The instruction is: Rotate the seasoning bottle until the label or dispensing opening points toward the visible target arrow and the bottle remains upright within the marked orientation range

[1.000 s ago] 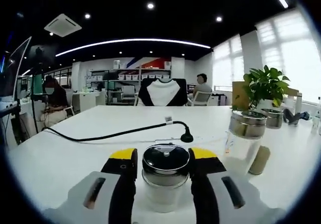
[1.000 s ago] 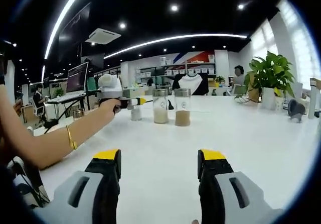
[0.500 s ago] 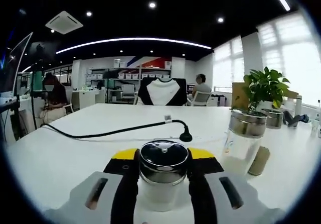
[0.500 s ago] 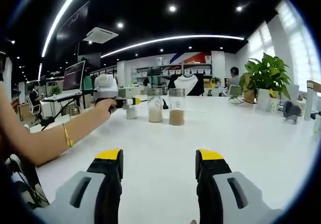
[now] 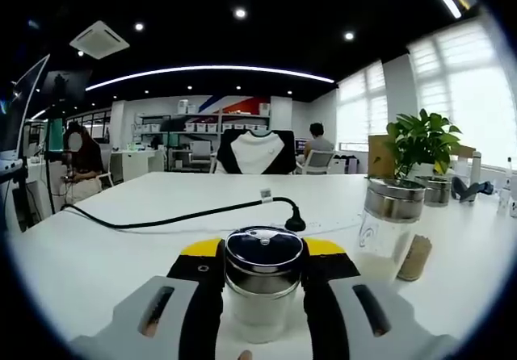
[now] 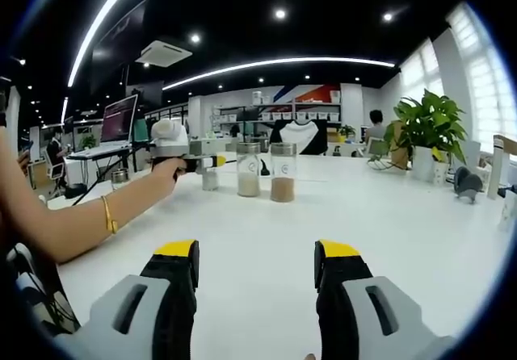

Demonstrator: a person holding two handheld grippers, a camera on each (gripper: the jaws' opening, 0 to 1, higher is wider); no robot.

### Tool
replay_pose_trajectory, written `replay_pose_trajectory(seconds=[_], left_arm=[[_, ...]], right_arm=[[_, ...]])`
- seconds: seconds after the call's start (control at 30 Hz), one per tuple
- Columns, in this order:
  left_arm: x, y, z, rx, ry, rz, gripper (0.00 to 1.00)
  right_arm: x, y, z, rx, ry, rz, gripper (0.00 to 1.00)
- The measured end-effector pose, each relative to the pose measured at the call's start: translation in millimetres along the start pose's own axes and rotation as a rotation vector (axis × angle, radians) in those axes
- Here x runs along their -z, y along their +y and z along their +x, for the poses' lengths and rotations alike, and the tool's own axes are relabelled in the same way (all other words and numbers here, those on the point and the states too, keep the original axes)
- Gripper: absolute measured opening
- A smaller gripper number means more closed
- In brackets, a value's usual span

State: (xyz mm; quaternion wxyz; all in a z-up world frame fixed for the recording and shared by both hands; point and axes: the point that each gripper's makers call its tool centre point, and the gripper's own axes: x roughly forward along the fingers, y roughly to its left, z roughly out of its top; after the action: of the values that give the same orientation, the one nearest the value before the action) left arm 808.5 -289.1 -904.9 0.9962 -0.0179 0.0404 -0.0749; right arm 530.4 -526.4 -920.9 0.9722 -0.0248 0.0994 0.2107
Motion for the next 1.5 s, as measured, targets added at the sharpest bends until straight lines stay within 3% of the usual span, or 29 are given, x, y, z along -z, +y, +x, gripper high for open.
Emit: replay_pose_trajectory(seconds=[0.37,0.57,0.7,0.8,0.87,1.13,1.5], left_arm=[[-30.5,3.1,-11,0.012,-0.059,-0.008,0.38],[-55.6,-7.3,-21,0.035,-0.119,0.003,0.38],[-52.1,-10.7,-27,0.036,-0.109,0.016,0.38],[-45.8,-9.7,-35,0.036,-0.101,-0.016,0.38],[-56.5,-7.9,-42,0.022,-0.159,-0.021,0.38],[-71.9,-12.9,-63,0.047,-0.16,0.017,0.38],[-56.9,-37.1,-89,0.129,-0.115,0.041,0.38]], right_arm=[[-1.8,-6,-6,0.013,-0.009,0.004,0.57],[-5.6,-3,-8,-0.005,-0.02,0.016,0.57],[-8.8,-5,-9,-0.004,-0.032,0.018,0.57],[-9.4,-5,-7,-0.011,-0.039,0.028,0.57],[-9.5,-3,-6,-0.018,-0.043,0.03,0.57],[-7.4,0,-11,-0.039,-0.054,0.057,0.57],[-7.1,3,-16,-0.054,-0.054,0.058,0.57]])
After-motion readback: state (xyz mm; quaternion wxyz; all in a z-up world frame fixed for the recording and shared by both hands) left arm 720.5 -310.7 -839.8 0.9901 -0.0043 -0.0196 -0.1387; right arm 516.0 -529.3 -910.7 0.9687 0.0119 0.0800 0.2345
